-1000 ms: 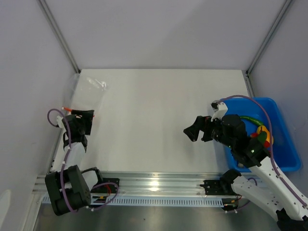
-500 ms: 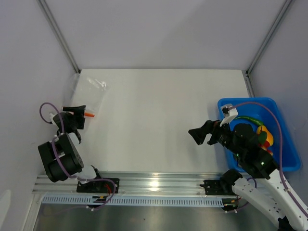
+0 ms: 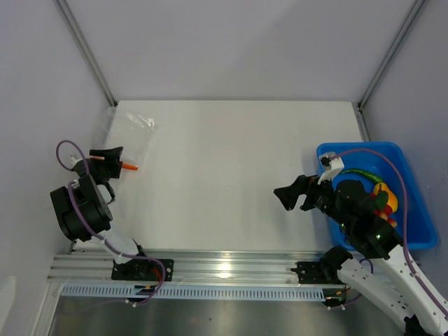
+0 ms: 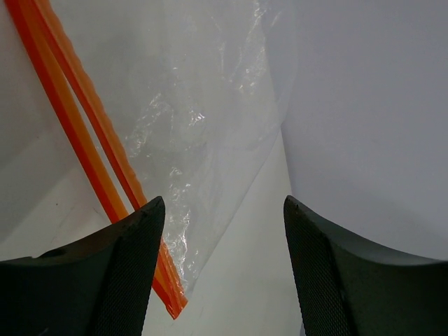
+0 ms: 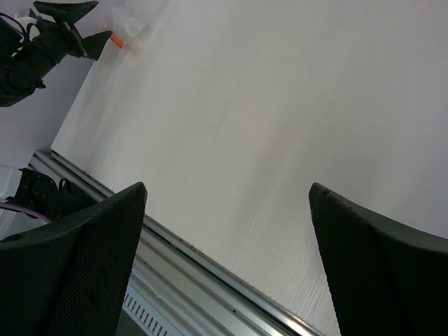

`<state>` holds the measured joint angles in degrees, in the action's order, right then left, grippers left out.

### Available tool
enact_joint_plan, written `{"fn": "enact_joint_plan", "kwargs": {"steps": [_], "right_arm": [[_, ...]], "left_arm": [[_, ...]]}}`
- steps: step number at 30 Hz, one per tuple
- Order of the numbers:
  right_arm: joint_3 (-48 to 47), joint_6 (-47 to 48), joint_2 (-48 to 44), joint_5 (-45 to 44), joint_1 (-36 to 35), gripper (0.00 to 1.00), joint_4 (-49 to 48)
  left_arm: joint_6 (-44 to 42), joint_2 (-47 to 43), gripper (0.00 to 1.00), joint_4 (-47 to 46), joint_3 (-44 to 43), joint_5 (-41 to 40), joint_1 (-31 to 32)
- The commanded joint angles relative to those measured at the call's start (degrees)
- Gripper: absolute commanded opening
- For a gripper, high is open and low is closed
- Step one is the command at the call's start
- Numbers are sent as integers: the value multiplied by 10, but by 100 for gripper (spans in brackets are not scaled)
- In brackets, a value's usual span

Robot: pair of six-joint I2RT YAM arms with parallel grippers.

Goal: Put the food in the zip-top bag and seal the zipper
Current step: Pick up the zipper food storage bag at the center of the board.

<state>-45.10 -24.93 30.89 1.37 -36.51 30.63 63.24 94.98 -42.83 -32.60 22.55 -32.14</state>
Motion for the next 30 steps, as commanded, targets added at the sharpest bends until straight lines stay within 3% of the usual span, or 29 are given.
{"fn": "enact_joint_plan", "kwargs": {"steps": [1, 15, 30], "right_arm": [[-4, 10, 5, -8, 2, 100, -30], [2, -1, 5, 9, 3, 99, -45], [4, -2, -3, 13, 3, 99, -40]], "left_arm": [[1, -4, 71, -48, -4, 11, -7], [-13, -66, 72, 2, 67, -29, -8], [-24, -38, 72, 6, 40, -28, -9]]}}
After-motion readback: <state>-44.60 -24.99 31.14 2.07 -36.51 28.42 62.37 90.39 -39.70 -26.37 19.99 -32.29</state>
